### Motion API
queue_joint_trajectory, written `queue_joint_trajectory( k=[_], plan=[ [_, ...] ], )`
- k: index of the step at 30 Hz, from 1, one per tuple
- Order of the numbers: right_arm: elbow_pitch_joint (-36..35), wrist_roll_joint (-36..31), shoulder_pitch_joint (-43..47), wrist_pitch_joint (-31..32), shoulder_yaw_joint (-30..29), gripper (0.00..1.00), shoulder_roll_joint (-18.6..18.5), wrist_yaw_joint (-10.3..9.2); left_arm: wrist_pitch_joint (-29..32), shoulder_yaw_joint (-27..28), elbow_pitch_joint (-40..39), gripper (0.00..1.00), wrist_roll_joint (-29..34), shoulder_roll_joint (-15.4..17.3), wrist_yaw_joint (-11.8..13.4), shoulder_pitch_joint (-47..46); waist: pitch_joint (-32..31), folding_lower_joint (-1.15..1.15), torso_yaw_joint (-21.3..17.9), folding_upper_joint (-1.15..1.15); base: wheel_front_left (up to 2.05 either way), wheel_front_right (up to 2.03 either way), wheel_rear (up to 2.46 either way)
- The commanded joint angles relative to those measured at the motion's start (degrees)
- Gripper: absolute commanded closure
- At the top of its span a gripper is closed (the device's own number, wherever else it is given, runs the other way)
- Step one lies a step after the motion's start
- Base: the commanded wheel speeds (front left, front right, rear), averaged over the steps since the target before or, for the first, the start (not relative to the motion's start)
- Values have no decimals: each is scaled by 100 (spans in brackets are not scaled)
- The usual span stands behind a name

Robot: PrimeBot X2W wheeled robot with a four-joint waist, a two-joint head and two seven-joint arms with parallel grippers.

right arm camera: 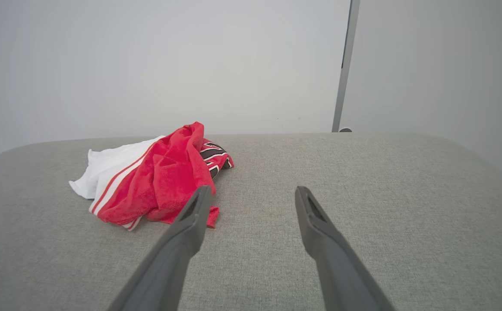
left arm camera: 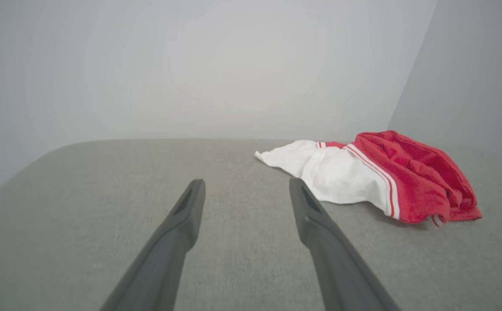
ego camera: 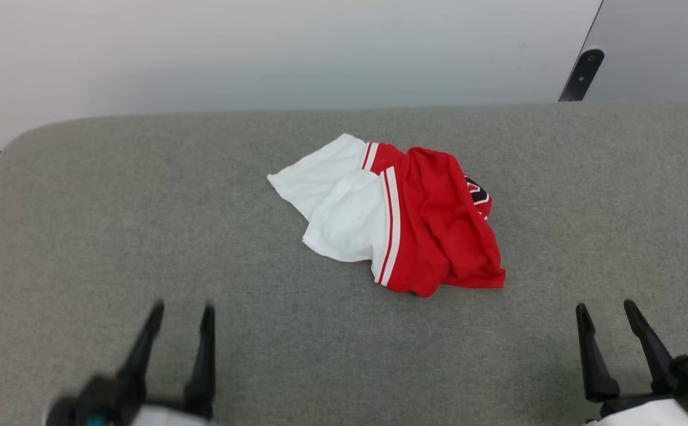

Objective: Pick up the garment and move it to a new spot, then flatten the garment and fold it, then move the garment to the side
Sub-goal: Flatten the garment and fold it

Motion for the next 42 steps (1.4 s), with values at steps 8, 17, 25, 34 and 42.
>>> queue_joint_trajectory(
  k=[8, 17, 25, 34, 42],
  plan=[
    [7, 4, -359, -172, 174, 0, 131, -8, 509, -978, 229, 0, -385, 1282, -40, -2442, 459, 0, -218, 0, 0, 0, 0],
    [288, 62, -710, -375, 315, 0, 230, -8, 2341, -2861, 1843, 0, -2548, 2415, -36, -5138, 901, 0, -618, 0, 0, 0, 0],
    [442, 92, -963, -473, 404, 0, 280, -8, 4182, -4344, 2832, 0, -4204, 2676, -37, -6226, 1208, 0, -854, 0, 0, 0, 0],
    [519, 85, -1158, -507, 522, 0, 306, -8, 5187, -5185, 3379, 0, -5163, 2800, -38, -6850, 1450, 0, -1033, 0, 0, 0, 0],
    [472, 91, -1207, -512, 521, 0, 322, -8, 5222, -5554, 3498, 0, -5702, 2849, -38, -7008, 1512, 0, -1078, 0, 0, 0, 0]
  ],
)
